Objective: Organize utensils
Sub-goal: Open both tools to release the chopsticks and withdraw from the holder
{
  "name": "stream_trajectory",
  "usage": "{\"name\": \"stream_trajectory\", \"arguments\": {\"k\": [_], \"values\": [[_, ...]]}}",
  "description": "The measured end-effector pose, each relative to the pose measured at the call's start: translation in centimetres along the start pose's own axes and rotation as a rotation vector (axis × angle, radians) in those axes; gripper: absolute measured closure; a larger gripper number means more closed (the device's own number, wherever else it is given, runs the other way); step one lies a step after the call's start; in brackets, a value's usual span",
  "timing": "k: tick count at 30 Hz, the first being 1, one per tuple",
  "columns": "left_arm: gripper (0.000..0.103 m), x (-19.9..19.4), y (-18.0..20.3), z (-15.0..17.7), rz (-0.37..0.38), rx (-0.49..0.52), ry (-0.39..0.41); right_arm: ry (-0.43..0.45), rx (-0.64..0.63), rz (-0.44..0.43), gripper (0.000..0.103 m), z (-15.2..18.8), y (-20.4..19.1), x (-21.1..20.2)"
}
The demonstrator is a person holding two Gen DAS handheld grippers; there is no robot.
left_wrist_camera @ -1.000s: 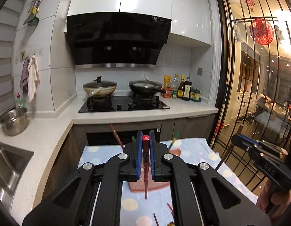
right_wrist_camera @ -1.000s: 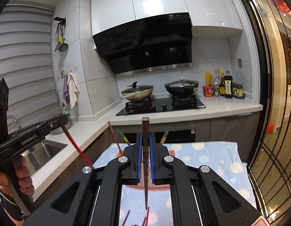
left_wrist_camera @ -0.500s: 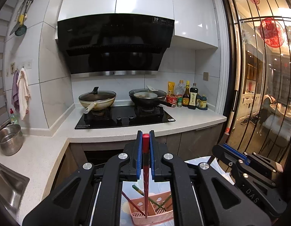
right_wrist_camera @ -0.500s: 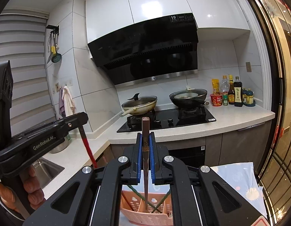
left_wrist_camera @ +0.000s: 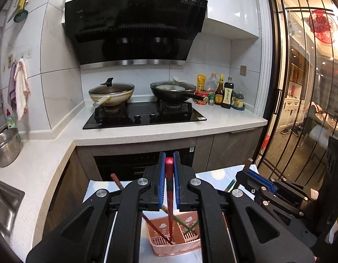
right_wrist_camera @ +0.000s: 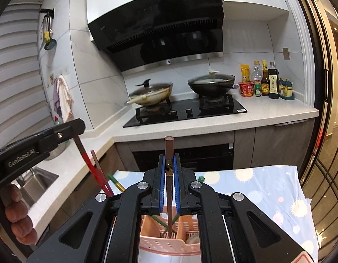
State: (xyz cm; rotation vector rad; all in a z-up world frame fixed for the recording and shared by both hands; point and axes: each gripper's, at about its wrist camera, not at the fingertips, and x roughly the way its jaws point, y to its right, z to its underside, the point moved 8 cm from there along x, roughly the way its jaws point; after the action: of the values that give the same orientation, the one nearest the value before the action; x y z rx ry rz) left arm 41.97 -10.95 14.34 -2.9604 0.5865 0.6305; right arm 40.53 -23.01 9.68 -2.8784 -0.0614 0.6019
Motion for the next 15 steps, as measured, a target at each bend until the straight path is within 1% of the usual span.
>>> {"name": "stream_trajectory", "arguments": {"k": [1,2,3,4,5,7,9,15], "values": [[0.094,-0.1,-0.2,0.3,-0.011,-0.007,-0.002,0.0,0.0,0.005,0.089,0.2,0.1,0.1],[0.081,-0.1,-0.3,0.6,-0.021,-0.013,-0.007,0.001,0.002,0.017,0.074,0.4,0.3,-0.1],[0.063,-0.2,-0.5,0.9,-0.029,-0.019,-0.009,0.008,0.011,0.022,0.065,0.4,0.5,-0.3],[0.052,-0.5,-0.8,1.2,-0.045,-0.028,-0.004,0.025,0.025,0.023,0.053,0.4,0.8,-0.9],[0.048,-0.7,-1.0,1.5,-0.058,-0.033,0.001,0.037,0.032,0.026,0.052,0.4,0.9,-1.3],[0.047,-1.3,-1.1,2.1,-0.064,-0.035,-0.006,0.044,0.033,0.029,0.052,0.4,1.0,-2.1],[0.043,-1.6,-1.3,2.6,-0.067,-0.043,-0.012,0.051,0.032,0.03,0.052,0.4,1.0,-3.1],[0.036,-4.1,-1.2,4.1,-0.07,-0.039,-0.013,0.067,0.004,0.035,0.052,1.2,0.3,-6.6]]}}
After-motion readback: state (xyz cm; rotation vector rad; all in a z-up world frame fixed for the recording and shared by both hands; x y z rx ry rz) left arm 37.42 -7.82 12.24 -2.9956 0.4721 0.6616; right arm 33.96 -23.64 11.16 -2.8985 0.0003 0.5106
